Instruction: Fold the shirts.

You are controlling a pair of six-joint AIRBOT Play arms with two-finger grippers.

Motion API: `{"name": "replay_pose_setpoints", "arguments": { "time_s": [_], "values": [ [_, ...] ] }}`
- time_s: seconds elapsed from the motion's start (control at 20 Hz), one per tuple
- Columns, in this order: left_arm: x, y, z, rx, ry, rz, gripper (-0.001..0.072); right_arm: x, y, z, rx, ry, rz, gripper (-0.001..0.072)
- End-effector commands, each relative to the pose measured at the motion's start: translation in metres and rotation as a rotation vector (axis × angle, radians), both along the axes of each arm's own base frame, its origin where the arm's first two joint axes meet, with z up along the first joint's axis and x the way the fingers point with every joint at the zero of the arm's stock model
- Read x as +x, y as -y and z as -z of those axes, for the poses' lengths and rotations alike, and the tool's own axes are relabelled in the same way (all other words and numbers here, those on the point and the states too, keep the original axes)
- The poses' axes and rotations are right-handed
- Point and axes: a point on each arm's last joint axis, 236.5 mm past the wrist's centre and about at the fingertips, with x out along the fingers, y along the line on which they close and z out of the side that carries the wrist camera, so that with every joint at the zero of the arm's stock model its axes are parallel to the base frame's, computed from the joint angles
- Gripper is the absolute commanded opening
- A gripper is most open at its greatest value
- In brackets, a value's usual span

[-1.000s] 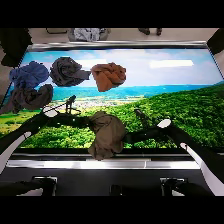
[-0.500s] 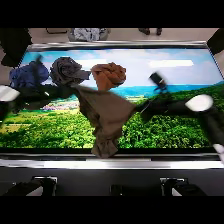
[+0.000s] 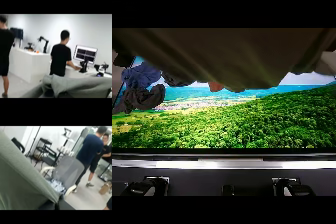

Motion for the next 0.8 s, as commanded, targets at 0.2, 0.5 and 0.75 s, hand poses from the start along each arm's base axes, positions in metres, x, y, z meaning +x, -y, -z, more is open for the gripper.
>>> {"name": "replay_pose_setpoints", "arguments": {
  "time_s": [0.2,0.5,0.75],
  "values": [
    [0.017,-0.003,0.024,0.022,-0.114,-0.034,0.0027,-0.001,0.014,0.011,-0.055,-0.063,0.072,0.0041],
    [0.137,0.021,0.249,0.136,-0.746,0.018,0.0029,0.111,0.027,0.218,-0.273,-0.774,0.052,0.0042],
    [0.207,0.017,0.475,0.155,-1.214,-0.056,0.003,0.24,0.019,0.405,-0.165,-1.102,0.035,0.0044]
  ]
}}
